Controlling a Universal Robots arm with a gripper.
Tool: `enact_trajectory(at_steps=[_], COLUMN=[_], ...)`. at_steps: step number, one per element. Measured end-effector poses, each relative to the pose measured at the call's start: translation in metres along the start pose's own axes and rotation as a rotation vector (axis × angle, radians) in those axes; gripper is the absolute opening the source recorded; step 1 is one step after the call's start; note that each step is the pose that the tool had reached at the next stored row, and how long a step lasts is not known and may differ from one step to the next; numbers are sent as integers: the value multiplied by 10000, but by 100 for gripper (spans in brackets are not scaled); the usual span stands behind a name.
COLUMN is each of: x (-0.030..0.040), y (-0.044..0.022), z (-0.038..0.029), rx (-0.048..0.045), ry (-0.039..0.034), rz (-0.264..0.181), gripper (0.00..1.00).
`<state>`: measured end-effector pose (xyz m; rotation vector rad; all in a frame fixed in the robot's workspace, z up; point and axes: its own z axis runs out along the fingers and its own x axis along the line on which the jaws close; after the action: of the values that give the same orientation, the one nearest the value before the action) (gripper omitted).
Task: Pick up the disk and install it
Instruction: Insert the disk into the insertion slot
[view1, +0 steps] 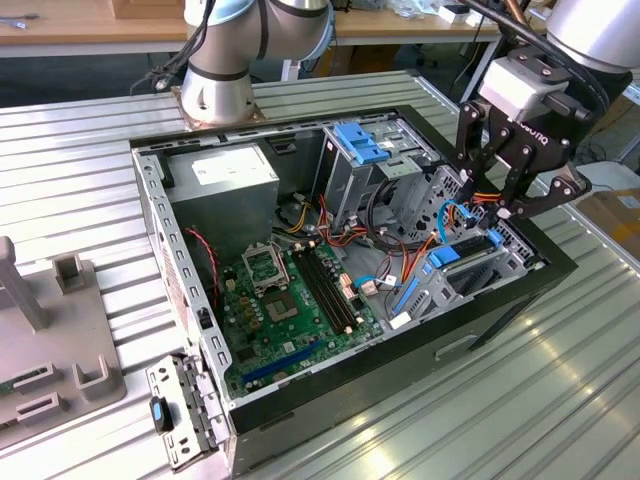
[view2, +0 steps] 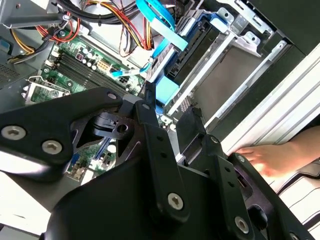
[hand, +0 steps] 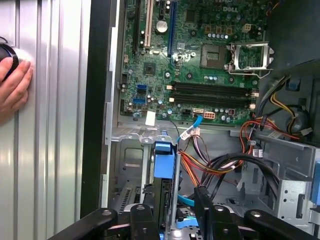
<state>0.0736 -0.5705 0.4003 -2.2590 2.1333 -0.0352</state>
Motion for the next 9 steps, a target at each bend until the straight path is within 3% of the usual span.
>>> enact_trajectory(at_steps=[3,6,9], x=[-30,-46,-44], y=[-29,-110,-158], z=[28,72,183], rx=[-4,-8,-36], ry=[0,0,-1], rz=[-1,1,0], gripper=[44,44,44])
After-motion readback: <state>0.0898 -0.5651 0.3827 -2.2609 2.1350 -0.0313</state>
